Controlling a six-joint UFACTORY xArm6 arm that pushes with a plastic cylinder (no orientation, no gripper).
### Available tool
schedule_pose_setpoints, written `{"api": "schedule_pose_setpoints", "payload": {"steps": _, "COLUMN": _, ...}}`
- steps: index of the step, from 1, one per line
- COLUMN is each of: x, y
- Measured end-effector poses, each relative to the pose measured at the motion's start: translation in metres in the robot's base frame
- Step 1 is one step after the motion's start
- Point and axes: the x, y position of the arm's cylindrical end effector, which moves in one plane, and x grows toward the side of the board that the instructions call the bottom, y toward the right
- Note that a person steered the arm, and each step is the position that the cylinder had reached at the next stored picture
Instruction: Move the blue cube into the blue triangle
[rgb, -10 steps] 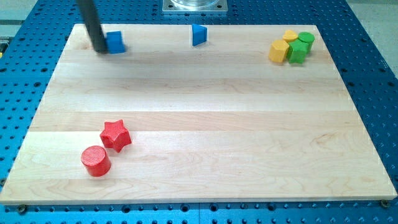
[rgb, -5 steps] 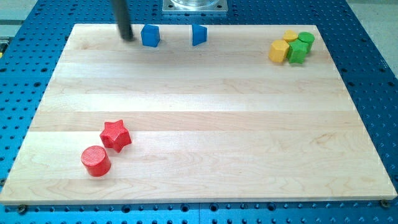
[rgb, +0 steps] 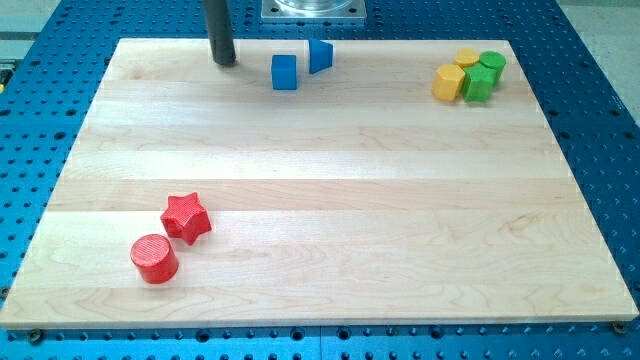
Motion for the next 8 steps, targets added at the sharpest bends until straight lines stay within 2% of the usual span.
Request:
{"api": "schedule_pose_setpoints", "payload": {"steps": 1, "x": 0.048, "y": 0.033}}
{"api": "schedule_pose_setpoints", "payload": {"steps": 2, "x": 0.063, "y": 0.048}}
{"api": "schedule_pose_setpoints", "payload": {"steps": 3, "x": 0.063, "y": 0.086}}
{"api": "schedule_pose_setpoints", "payload": {"steps": 4, "x": 0.044, "y": 0.097}}
{"api": "schedule_pose_setpoints", "payload": {"steps": 6, "x": 0.028, "y": 0.081}}
{"api": "schedule_pose_setpoints", "payload": {"steps": 8, "x": 0.036, "y": -0.026}}
